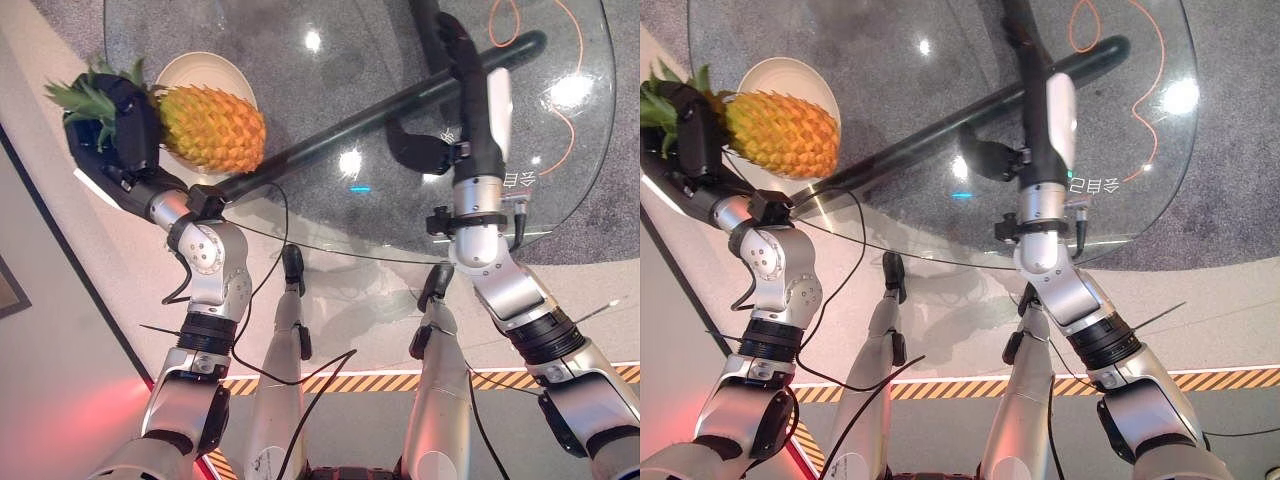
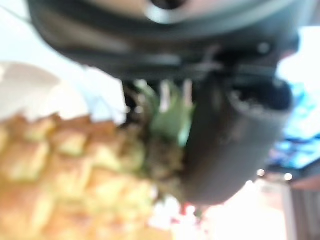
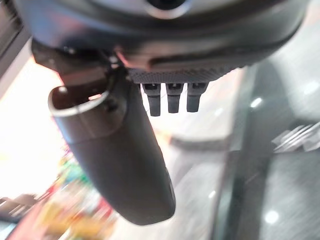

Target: Pick up the fruit to the plate

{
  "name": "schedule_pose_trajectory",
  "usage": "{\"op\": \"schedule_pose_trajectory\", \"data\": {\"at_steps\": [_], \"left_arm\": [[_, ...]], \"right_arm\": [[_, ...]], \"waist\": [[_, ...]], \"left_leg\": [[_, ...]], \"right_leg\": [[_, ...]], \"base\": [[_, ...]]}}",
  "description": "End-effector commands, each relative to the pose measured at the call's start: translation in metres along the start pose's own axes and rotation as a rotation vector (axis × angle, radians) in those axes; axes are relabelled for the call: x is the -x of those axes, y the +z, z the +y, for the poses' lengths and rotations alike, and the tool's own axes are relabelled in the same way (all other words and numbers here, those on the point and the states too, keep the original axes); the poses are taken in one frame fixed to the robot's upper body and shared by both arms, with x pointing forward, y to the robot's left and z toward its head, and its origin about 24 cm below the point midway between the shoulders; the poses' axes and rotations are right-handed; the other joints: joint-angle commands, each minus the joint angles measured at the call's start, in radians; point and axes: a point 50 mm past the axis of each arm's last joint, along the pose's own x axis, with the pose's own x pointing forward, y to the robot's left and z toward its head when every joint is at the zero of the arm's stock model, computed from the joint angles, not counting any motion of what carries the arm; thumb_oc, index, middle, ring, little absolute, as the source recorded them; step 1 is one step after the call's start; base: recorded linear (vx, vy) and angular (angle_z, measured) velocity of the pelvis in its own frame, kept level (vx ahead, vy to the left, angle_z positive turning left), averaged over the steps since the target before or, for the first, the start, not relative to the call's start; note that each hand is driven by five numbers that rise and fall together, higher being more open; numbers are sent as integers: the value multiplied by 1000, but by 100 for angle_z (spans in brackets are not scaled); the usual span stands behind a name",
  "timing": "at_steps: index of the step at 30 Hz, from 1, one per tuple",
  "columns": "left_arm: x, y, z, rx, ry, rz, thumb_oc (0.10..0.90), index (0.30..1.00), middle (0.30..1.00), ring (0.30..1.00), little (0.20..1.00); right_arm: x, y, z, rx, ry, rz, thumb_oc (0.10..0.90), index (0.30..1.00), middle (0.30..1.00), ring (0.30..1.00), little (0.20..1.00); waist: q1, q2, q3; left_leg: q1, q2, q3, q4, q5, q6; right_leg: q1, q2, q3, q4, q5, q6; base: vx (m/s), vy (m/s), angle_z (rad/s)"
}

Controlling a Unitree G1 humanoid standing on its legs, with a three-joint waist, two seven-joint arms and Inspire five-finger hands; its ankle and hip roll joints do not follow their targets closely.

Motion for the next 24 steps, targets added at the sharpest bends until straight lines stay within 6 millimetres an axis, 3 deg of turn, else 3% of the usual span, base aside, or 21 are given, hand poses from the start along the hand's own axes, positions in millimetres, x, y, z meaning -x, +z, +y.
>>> {"op": "schedule_pose_trajectory", "data": {"at_steps": [1,12,24], "left_arm": [[-29,61,-38,162,-112,-381,100,300,300,300,200],[-70,78,-32,36,10,-509,100,300,300,300,200],[-100,90,-34,-49,69,-538,100,300,300,300,200]], "right_arm": [[-14,33,-31,-155,-205,-193,800,900,900,900,900],[-9,-51,-76,-312,-482,183,800,900,900,900,900],[9,-114,-108,-370,-698,459,800,900,900,900,900]], "waist": [[-7,-23,-18],[-18,-39,-18],[-11,-58,-18]], "left_leg": [[55,59,21,2,-40,-36],[65,75,33,16,-52,-50],[38,89,25,36,-49,-58]], "right_leg": [[21,28,-10,-89,71,8],[30,36,-17,-73,51,2],[22,45,-33,-66,53,-8]], "base": [[-12,27,-7],[3,20,-8],[-2,-18,-3]]}}
